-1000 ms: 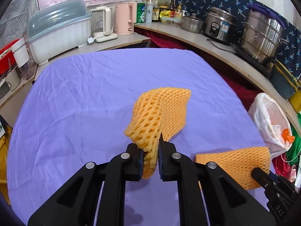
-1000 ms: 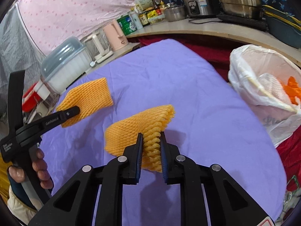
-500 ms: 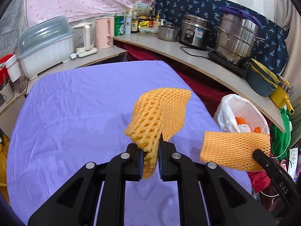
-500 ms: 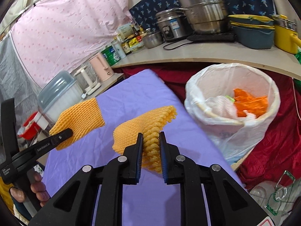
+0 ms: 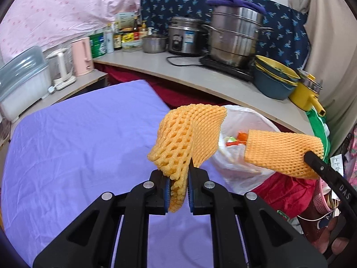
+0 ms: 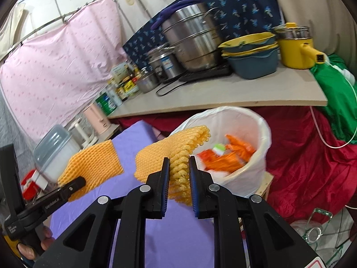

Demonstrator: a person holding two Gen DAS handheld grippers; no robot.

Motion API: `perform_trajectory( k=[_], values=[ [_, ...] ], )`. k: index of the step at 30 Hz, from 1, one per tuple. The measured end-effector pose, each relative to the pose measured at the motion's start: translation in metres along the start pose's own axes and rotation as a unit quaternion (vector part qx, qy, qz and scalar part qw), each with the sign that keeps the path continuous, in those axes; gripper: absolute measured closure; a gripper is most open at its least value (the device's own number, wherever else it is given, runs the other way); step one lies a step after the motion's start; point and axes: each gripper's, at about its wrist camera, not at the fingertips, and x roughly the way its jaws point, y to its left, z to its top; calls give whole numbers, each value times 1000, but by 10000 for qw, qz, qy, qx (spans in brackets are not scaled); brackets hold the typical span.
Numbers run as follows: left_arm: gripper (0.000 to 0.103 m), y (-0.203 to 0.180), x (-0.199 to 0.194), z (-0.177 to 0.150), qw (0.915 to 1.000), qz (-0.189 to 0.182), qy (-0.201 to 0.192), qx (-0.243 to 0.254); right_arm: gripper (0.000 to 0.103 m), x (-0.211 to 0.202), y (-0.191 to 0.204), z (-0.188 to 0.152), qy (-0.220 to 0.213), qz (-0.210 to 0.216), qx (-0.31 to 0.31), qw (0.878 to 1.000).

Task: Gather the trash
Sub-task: 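Carry the foam sleeve in the left gripper while the right carries its sleeve to the bin, then open both grippers to drop the two foam sleeves into the bin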

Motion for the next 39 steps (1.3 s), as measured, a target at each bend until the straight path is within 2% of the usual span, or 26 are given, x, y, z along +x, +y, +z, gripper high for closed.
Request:
perform_trajectory(
  k=[7, 16, 36, 39],
  values=[
    [92, -51, 19, 14, 9993, -262, 43, 262, 87, -4, -47, 29, -241, -270, 236, 9991],
    [92, -94, 50, 30, 9981, -412, 135, 435, 87, 7, -77, 46, -324, -318, 361, 9983],
    [91, -112, 108, 39, 9964, -381, 550, 527, 87, 21, -96, 53, -331, -455, 478, 9973],
    [87, -110, 118, 39, 9962, -411, 617, 459, 87, 24, -98, 51, -308, -504, 478, 9971]
  ],
)
